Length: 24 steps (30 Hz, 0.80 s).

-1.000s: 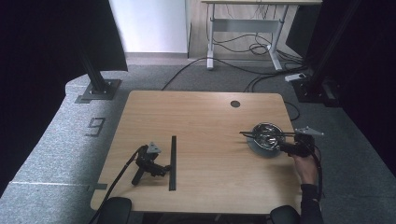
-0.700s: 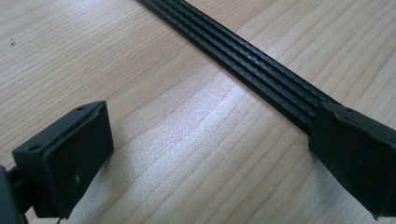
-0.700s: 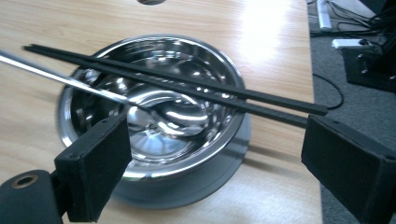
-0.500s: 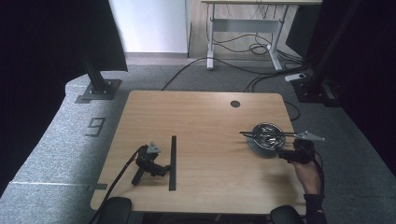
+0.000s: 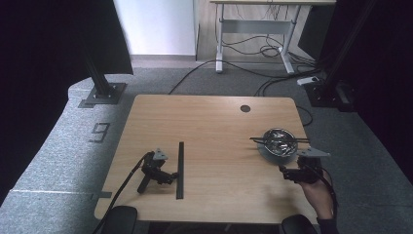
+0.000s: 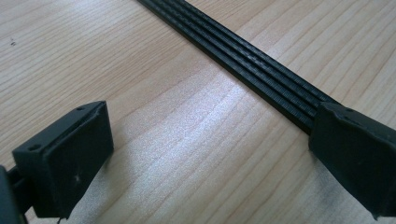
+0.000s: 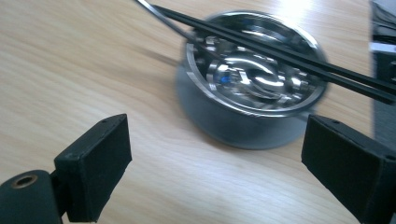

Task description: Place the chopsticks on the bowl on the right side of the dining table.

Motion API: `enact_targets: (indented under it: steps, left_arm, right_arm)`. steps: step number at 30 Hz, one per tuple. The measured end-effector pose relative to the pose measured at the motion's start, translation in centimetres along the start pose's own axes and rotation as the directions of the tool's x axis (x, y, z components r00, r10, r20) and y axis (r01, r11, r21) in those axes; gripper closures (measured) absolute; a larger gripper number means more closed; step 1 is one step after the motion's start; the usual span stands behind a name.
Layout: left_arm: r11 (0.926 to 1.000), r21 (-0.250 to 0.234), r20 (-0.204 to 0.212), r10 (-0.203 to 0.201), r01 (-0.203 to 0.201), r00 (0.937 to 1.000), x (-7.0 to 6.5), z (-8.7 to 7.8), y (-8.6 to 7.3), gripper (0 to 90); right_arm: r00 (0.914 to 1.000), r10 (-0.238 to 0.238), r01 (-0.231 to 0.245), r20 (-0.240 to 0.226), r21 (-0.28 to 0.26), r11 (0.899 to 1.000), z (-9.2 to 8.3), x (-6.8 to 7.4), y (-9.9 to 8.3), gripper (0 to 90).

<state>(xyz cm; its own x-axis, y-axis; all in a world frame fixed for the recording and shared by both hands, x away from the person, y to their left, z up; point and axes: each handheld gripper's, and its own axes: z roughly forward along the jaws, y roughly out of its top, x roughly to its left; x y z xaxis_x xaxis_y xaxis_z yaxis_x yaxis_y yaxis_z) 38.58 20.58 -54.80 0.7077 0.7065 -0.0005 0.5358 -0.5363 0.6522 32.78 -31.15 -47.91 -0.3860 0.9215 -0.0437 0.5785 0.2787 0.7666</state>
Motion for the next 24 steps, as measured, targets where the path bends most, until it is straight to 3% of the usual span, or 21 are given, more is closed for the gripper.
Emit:
enact_targets:
  steps: [5, 12, 17, 24]
  left_arm:
    - [1.0000, 0.000, 0.000, 0.000, 0.000, 1.0000, 0.0, 0.0, 0.0, 0.0]
    - [1.0000, 0.000, 0.000, 0.000, 0.000, 1.0000, 0.0, 0.0, 0.0, 0.0]
    - [1.0000, 0.000, 0.000, 0.000, 0.000, 1.0000, 0.0, 0.0, 0.0, 0.0]
    - [1.0000, 0.000, 0.000, 0.000, 0.000, 1.0000, 0.0, 0.0, 0.0, 0.0]
  right_arm:
    - [0.9974, -0.044, 0.044, -0.056, -0.006, 0.999, 0.5, 2.2, 0.8, 7.3]
    - [0.9894, -0.070, 0.072, -0.127, 0.013, 0.997, 3.1, 4.6, 1.6, 4.7]
    - [0.9823, -0.062, 0.075, -0.177, 0.067, 0.995, 5.9, 6.0, 1.4, 1.3]
    - [0.9746, -0.113, 0.140, -0.193, 0.130, 0.982, 9.3, 7.4, -0.1, 0.0]
